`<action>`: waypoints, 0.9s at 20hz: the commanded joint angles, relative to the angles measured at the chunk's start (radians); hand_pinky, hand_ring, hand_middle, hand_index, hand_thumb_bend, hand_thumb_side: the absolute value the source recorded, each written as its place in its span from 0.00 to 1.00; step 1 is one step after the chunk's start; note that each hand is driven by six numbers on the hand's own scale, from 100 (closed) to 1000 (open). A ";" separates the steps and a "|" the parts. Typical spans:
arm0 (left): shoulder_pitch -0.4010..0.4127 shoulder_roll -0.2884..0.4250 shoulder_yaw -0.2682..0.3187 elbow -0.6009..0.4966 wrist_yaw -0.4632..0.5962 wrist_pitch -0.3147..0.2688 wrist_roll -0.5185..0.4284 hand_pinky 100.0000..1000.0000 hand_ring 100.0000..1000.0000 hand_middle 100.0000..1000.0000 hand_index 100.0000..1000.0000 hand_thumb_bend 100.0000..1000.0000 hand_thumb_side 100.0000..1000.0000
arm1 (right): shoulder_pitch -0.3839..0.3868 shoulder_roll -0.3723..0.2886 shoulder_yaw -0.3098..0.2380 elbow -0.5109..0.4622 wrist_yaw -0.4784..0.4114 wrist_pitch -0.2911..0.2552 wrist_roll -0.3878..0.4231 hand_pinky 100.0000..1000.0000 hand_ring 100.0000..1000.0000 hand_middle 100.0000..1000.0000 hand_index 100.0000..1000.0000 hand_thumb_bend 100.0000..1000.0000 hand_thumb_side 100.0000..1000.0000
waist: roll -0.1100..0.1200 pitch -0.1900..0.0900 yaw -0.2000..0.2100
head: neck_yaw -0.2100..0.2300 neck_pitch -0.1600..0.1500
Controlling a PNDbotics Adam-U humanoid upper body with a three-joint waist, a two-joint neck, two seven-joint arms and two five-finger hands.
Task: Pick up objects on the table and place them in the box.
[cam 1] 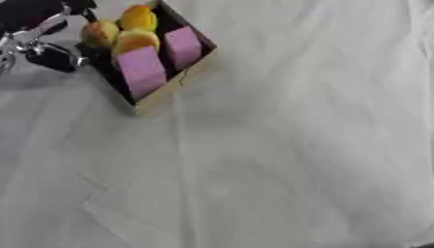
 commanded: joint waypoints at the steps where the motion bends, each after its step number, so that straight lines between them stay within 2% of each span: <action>1: -0.010 0.044 0.035 -0.089 0.038 0.040 -0.020 0.88 0.83 0.80 0.98 0.28 0.04 | -0.004 -0.020 -0.010 -0.014 -0.007 0.001 -0.001 1.00 0.99 0.62 0.77 0.00 0.40 | -0.004 -0.052 0.002 | -0.010 0.003; 2: -0.008 0.050 0.042 -0.117 0.056 0.053 -0.025 0.88 0.83 0.79 0.97 0.25 0.03 | -0.004 -0.021 -0.011 -0.014 -0.008 0.001 -0.001 1.00 0.99 0.62 0.77 0.00 0.40 | -0.004 -0.053 0.003 | -0.011 0.003; 5: 0.008 0.075 0.064 -0.216 0.113 0.101 -0.019 0.84 0.79 0.74 0.89 0.02 0.00 | -0.003 -0.022 -0.012 -0.014 -0.010 -0.001 -0.003 1.00 0.99 0.62 0.77 0.00 0.40 | -0.006 -0.059 0.008 | -0.017 0.004; 6: 0.017 0.084 0.071 -0.257 0.138 0.117 -0.009 0.83 0.77 0.72 0.87 0.00 0.00 | -0.002 -0.023 -0.012 -0.014 -0.011 -0.002 -0.004 1.00 0.98 0.62 0.77 0.00 0.41 | -0.007 -0.061 0.009 | -0.018 0.005; 12: 0.072 0.133 0.115 -0.477 0.297 0.219 0.120 0.76 0.67 0.56 0.77 0.00 0.10 | -0.001 -0.026 -0.012 -0.014 -0.019 -0.011 -0.007 1.00 0.98 0.62 0.77 0.00 0.41 | -0.016 -0.077 0.020 | -0.026 0.011; 16: 0.132 0.162 0.161 -0.622 0.412 0.254 0.218 0.72 0.62 0.52 0.73 0.00 0.15 | -0.002 -0.027 -0.013 -0.014 -0.025 -0.020 -0.010 1.00 0.98 0.62 0.77 0.00 0.41 | -0.024 -0.086 0.027 | -0.031 0.016; 18: 0.191 0.172 0.191 -0.710 0.503 0.255 0.294 0.71 0.61 0.51 0.72 0.00 0.25 | -0.006 -0.027 -0.015 -0.014 -0.029 -0.029 -0.015 1.00 0.98 0.62 0.77 0.00 0.41 | -0.026 -0.089 0.031 | -0.033 0.018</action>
